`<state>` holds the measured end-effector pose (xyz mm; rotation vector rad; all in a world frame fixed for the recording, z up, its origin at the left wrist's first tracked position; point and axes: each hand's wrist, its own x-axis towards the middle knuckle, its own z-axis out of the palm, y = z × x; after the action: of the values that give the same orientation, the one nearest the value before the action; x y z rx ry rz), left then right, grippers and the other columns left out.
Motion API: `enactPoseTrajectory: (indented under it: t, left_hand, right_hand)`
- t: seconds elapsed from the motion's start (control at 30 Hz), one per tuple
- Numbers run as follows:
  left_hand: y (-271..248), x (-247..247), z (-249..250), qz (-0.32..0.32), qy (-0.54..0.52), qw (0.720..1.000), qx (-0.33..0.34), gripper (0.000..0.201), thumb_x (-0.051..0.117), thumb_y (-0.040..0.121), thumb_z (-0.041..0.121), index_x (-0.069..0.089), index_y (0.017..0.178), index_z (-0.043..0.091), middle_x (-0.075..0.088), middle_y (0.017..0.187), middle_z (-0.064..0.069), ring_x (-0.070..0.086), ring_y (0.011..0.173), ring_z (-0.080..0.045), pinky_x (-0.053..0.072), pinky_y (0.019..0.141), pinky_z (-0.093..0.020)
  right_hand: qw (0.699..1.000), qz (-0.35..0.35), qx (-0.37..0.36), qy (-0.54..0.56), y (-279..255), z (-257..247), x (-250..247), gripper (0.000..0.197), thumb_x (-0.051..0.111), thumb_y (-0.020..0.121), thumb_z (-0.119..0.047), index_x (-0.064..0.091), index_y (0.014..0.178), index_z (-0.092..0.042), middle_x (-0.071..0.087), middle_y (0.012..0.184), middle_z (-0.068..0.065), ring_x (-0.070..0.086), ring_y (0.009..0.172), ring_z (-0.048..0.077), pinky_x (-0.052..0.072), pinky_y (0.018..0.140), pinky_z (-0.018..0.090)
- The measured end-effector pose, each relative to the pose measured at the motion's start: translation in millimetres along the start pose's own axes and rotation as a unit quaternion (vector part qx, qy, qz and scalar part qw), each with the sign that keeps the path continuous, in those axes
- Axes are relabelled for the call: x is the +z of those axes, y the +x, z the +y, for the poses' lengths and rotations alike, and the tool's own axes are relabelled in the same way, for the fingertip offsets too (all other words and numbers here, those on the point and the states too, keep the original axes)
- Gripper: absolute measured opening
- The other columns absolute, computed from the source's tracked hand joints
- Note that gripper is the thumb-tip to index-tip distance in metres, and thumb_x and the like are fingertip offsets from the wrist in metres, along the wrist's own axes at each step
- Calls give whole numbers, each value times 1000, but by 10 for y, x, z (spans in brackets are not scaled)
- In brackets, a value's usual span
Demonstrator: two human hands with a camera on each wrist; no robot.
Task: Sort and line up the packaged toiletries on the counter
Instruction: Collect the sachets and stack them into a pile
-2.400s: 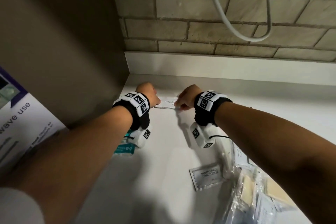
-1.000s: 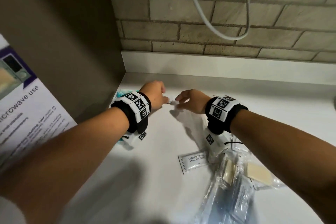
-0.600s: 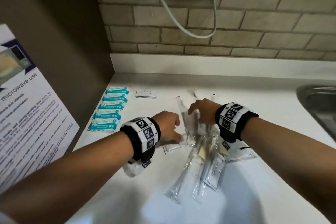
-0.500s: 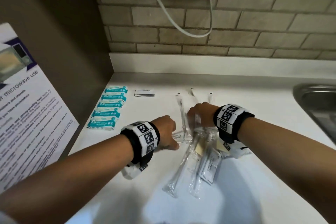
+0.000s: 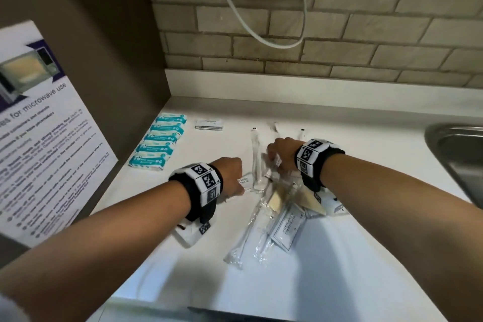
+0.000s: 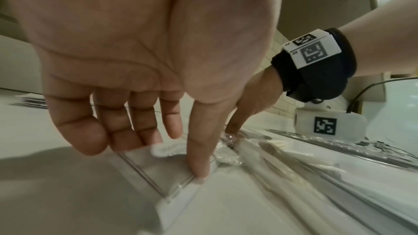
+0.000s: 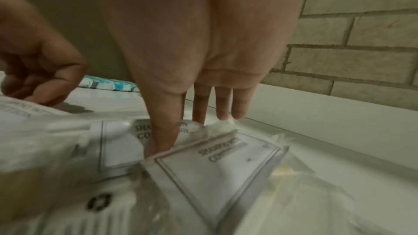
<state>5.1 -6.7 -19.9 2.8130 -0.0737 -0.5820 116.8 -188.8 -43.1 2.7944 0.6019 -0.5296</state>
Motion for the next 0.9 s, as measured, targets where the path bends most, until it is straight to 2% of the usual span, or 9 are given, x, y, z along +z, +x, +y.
enactPoseTrajectory:
  t: [0.17, 0.27, 0.33, 0.43, 0.53, 0.6, 0.77, 0.83, 0.9]
  left_hand:
    - [28, -90, -86, 53, -24, 998, -34, 37, 71, 82, 20, 56, 114, 10, 61, 115, -8, 60, 105, -29, 48, 81, -31]
    - [28, -219, -45, 116, -48, 992, -30, 30, 72, 83, 22, 61, 107, 6, 64, 107, -11, 62, 100, -30, 49, 80, -33]
    - [-35, -269, 94, 150, -87, 985, 4, 25, 74, 83, 25, 60, 95, 8, 63, 92, -7, 61, 85, -25, 47, 69, -32]
    - [-199, -236, 396, 89, -122, 985, 84, 26, 76, 81, 31, 52, 79, 21, 54, 80, 5, 52, 68, -11, 38, 56, -24]
    - [-279, -22, 619, -31, -112, 985, 129, 32, 80, 76, 37, 64, 96, 18, 66, 93, 3, 63, 82, -15, 50, 68, -26]
    - [-281, 178, 685, -76, -91, 985, 127, 37, 83, 72, 38, 66, 97, 18, 68, 92, 4, 63, 80, -15, 49, 66, -25]
    - [-284, 425, 798, -54, -68, 991, 104, 48, 88, 63, 40, 61, 92, 13, 61, 83, 2, 55, 69, -16, 44, 60, -26]
    - [-311, 425, 855, -40, -47, 993, 97, 55, 88, 65, 40, 56, 100, 14, 58, 85, 1, 57, 73, -19, 44, 60, -26]
    - [-354, 425, 924, -36, -3, 996, 86, 63, 85, 69, 40, 51, 114, 10, 57, 92, -2, 58, 75, -21, 43, 58, -28]
  right_hand:
    - [994, 68, -32, 84, -378, -114, -410, 24, 72, 79, -18, 61, 100, -15, 60, 97, 2, 59, 93, 27, 40, 68, 28]
    - [988, 90, -39, 120, -458, 4, -507, 18, 71, 80, -12, 57, 90, -16, 56, 90, 0, 54, 85, 25, 39, 68, 27]
    - [987, 90, -36, 125, -535, 106, -563, 19, 70, 81, -13, 56, 93, -18, 55, 91, -1, 55, 88, 26, 41, 71, 29]
    - [986, 99, -37, 130, -652, 273, -612, 26, 67, 84, -15, 61, 110, -14, 60, 105, 5, 57, 103, 28, 41, 79, 30]
    - [988, 87, -31, 127, -782, 436, -596, 26, 62, 88, -15, 61, 113, -10, 62, 115, 8, 56, 107, 29, 35, 78, 26]
    - [992, 62, -25, 105, -868, 496, -570, 24, 60, 87, -15, 63, 111, -9, 63, 113, 7, 57, 106, 28, 36, 78, 26]
    - [999, -28, -30, 36, -961, 491, -343, 23, 63, 82, -12, 70, 104, -11, 67, 98, -2, 61, 98, 22, 46, 77, 27]
    - [997, -34, -51, 47, -940, 468, -220, 37, 63, 81, -3, 64, 117, -15, 67, 107, -4, 62, 104, 18, 48, 78, 24]
    - [993, -33, -64, 93, -919, 447, -108, 57, 61, 83, 2, 49, 133, -22, 67, 111, -4, 58, 96, 12, 44, 72, 16]
